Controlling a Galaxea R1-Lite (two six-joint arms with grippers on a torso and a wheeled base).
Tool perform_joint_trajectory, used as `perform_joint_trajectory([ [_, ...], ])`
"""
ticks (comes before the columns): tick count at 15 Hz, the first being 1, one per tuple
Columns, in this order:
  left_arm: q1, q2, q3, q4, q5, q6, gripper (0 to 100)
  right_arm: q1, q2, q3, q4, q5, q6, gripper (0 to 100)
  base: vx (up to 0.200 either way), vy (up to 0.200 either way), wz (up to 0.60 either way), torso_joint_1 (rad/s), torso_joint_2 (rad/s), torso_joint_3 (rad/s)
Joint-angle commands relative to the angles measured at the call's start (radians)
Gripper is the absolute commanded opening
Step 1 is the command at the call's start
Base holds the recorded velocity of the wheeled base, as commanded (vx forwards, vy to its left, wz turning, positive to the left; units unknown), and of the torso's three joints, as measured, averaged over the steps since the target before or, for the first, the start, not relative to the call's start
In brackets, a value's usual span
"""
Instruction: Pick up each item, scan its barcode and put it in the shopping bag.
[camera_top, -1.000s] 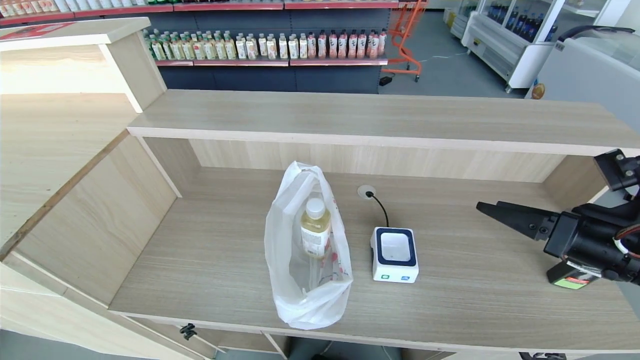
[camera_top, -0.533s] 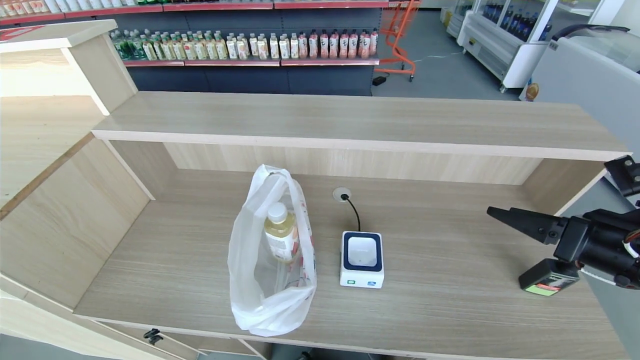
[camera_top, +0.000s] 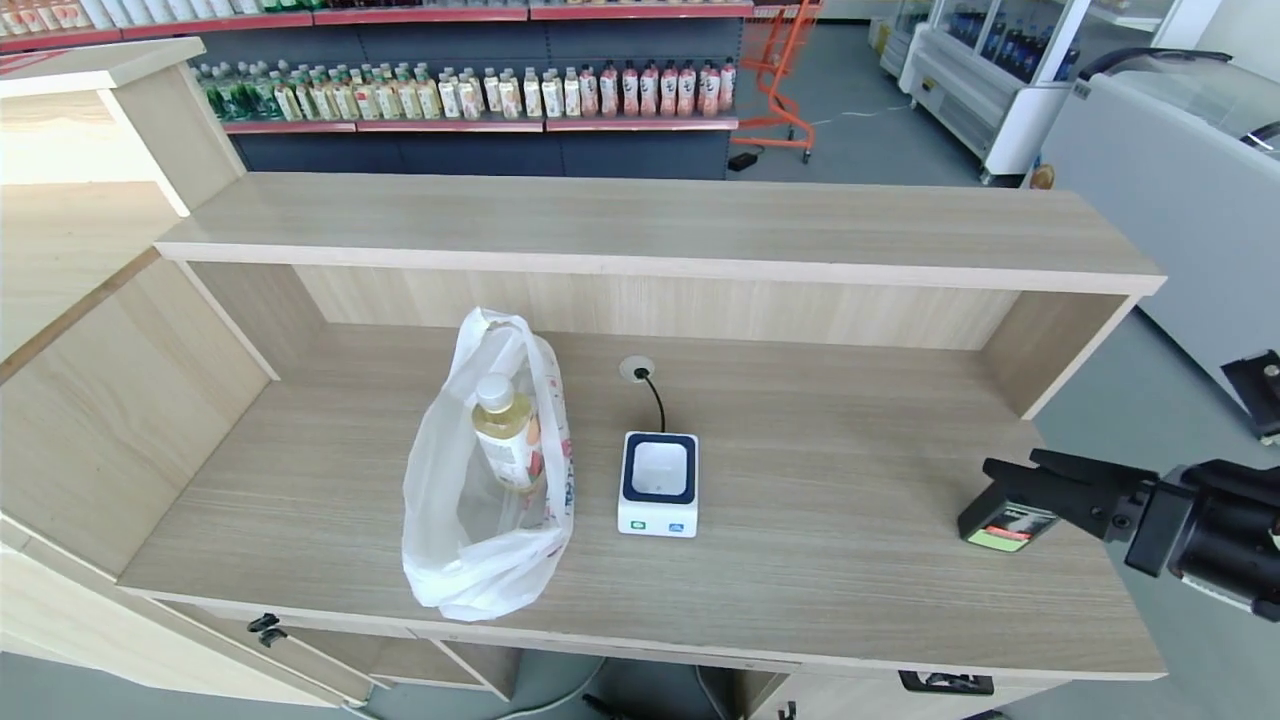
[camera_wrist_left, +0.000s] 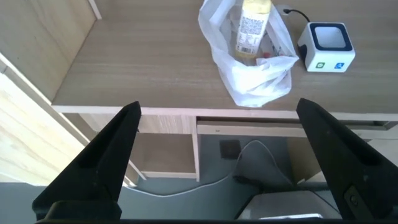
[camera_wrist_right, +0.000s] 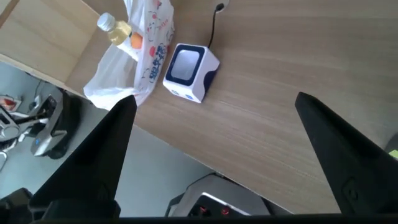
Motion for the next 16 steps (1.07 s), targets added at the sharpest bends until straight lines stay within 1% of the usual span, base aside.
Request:
perform_joint_trajectory([
  [1,-0.001,0.000,0.000,0.000,0.000,0.000,100,-0.009,-0.002,0.003,0.010,0.000,0.000,100,-0.200,0.000,0.00,-0.007,0.00,0.007],
  [3,-0.001,0.000,0.000,0.000,0.000,0.000,100,-0.046,0.010,0.002,0.031,-0.001,-0.004,100,0.000,0.000,0.00,0.000,0.00,0.000],
  [4,-0.001,0.000,0.002,0.000,0.000,0.001,100,-0.077,0.018,-0.001,0.059,-0.003,-0.037,100,0.000,0.000,0.00,0.000,0.00,0.000],
  [5,-0.001,0.000,0.000,0.000,0.000,0.001,100,-0.111,0.021,0.000,0.091,-0.001,-0.098,100,0.000,0.000,0.00,0.000,0.00,0.000],
  [7,-0.001,0.000,0.000,0.000,0.000,0.001,100,-0.144,0.021,-0.001,0.127,-0.003,-0.139,100,0.000,0.000,0.00,0.000,0.00,0.000],
  [10,-0.001,0.000,0.002,0.000,0.000,0.001,100,-0.180,0.021,0.002,0.131,-0.005,-0.161,100,0.000,0.000,0.00,0.000,0.00,0.000],
  [11,-0.001,0.000,0.000,0.000,0.000,0.001,100,-0.246,0.045,0.000,0.159,-0.005,-0.291,100,0.000,0.000,0.00,0.000,0.00,0.000],
  [12,-0.001,0.000,0.000,0.000,0.000,0.001,100,-0.325,0.065,-0.003,0.208,-0.015,-0.452,100,0.000,0.000,0.00,0.000,0.00,0.000],
  [13,-0.001,0.000,0.002,0.000,0.000,0.001,100,-0.407,0.088,-0.014,0.277,-0.089,-0.615,100,0.000,0.000,0.00,0.000,0.00,0.000],
  [14,-0.001,0.000,0.002,0.000,0.000,0.001,100,-0.459,0.099,-0.028,0.324,-0.210,-0.712,100,0.000,0.000,0.00,0.000,0.00,0.000],
  [15,-0.001,0.000,0.000,0.000,0.000,0.001,100,-0.468,0.101,-0.032,0.343,-0.268,-0.718,100,0.000,0.000,0.00,0.000,0.00,0.000],
  [16,-0.001,0.000,0.000,0.000,0.000,0.001,100,-0.477,0.104,-0.043,0.346,-0.293,-0.721,100,0.000,0.000,0.00,0.000,0.00,0.000],
])
